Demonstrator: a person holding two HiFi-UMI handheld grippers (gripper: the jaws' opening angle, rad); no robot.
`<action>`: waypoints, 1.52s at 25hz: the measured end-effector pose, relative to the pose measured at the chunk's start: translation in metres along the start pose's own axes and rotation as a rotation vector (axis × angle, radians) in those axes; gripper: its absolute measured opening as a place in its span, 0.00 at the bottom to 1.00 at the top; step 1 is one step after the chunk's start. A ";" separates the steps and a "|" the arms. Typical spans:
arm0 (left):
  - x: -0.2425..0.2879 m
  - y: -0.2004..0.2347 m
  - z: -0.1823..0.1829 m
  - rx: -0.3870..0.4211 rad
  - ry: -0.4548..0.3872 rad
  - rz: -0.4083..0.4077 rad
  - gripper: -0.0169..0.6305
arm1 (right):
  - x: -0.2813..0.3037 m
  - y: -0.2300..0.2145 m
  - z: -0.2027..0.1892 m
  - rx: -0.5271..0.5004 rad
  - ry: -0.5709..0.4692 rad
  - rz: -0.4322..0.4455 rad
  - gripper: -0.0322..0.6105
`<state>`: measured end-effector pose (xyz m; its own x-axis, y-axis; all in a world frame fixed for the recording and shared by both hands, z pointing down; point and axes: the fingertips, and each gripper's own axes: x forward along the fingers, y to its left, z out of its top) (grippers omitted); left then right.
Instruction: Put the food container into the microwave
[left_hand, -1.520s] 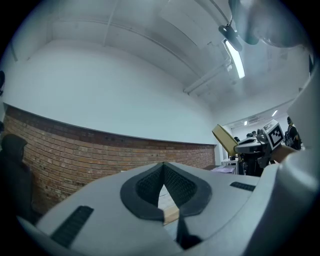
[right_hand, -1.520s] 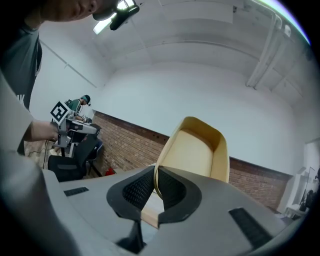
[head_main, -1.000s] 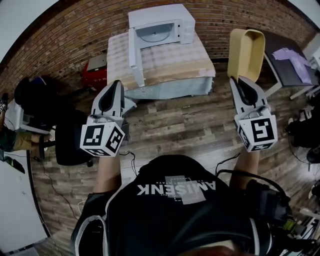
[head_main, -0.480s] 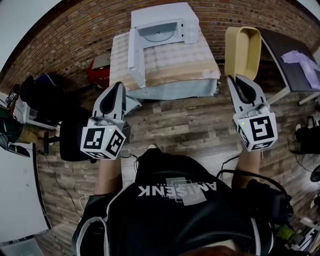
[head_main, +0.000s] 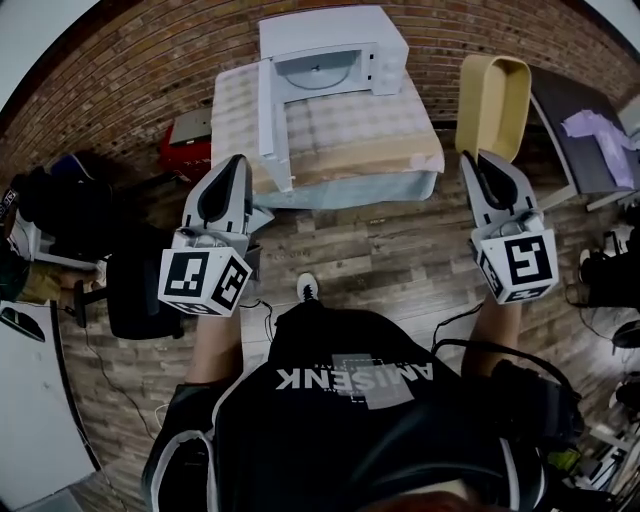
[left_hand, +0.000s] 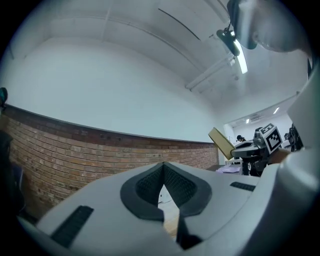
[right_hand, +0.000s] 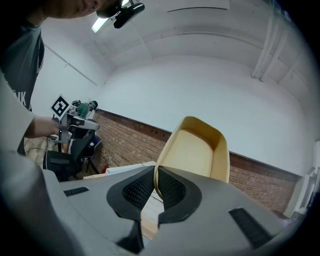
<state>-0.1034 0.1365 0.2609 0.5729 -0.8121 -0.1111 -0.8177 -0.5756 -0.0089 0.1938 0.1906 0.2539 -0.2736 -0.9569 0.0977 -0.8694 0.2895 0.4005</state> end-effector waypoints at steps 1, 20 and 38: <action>0.008 0.010 0.001 -0.001 -0.005 -0.003 0.05 | 0.011 0.000 0.002 -0.002 0.004 -0.004 0.13; 0.104 0.159 -0.021 -0.062 -0.022 -0.093 0.05 | 0.164 0.021 0.026 -0.006 0.094 -0.074 0.13; 0.170 0.173 -0.045 -0.058 0.034 -0.045 0.05 | 0.239 -0.013 0.001 0.019 0.069 0.016 0.13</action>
<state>-0.1447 -0.1056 0.2851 0.6111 -0.7877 -0.0783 -0.7872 -0.6151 0.0449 0.1396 -0.0416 0.2713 -0.2590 -0.9513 0.1673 -0.8729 0.3047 0.3809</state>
